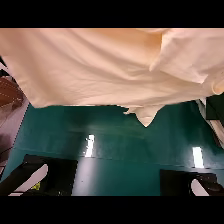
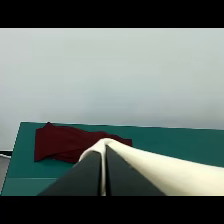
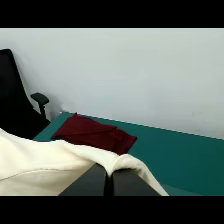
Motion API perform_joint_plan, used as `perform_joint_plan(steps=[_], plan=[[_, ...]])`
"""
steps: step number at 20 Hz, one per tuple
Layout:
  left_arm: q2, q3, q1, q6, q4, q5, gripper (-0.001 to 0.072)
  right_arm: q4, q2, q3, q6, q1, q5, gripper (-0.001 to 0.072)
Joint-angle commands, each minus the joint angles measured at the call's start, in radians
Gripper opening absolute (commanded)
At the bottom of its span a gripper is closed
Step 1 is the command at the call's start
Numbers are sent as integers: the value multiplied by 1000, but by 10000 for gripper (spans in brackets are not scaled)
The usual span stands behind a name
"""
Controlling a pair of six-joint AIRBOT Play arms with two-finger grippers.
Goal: Fold the shirts.
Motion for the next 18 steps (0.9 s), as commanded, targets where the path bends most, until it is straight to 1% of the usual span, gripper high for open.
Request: perform_joint_plan(steps=[1, 3, 5, 8, 10, 12, 15, 16, 18], plan=[[46, 11, 0, 0, 55, -72, 21, -90, 15, 108, 65, 16, 149, 19], [91, 12, 0, 2, 78, -104, 21, -158, 72, 114, 105, 16, 186, 19], [119, 18, 0, 18, 61, -102, 22, -214, 159, 72, 130, -1, 180, 19], [137, 17, 0, 13, 45, -132, 22, -244, 271, -13, 156, -86, 180, 19], [137, 8, 0, 9, 45, -132, 21, -230, 304, -68, 166, -181, 182, 19], [137, -30, 0, -6, 46, -141, 21, -131, 304, -135, 165, -290, 185, 19], [101, -121, 0, -23, 60, -186, 20, 99, 239, -265, 110, -420, 217, 19], [73, -172, 0, -28, 60, -183, 20, 139, 209, -307, 99, -422, 192, 19], [3, -300, 0, -25, -1, -140, 21, 145, 113, -394, 93, -361, 124, 18]])
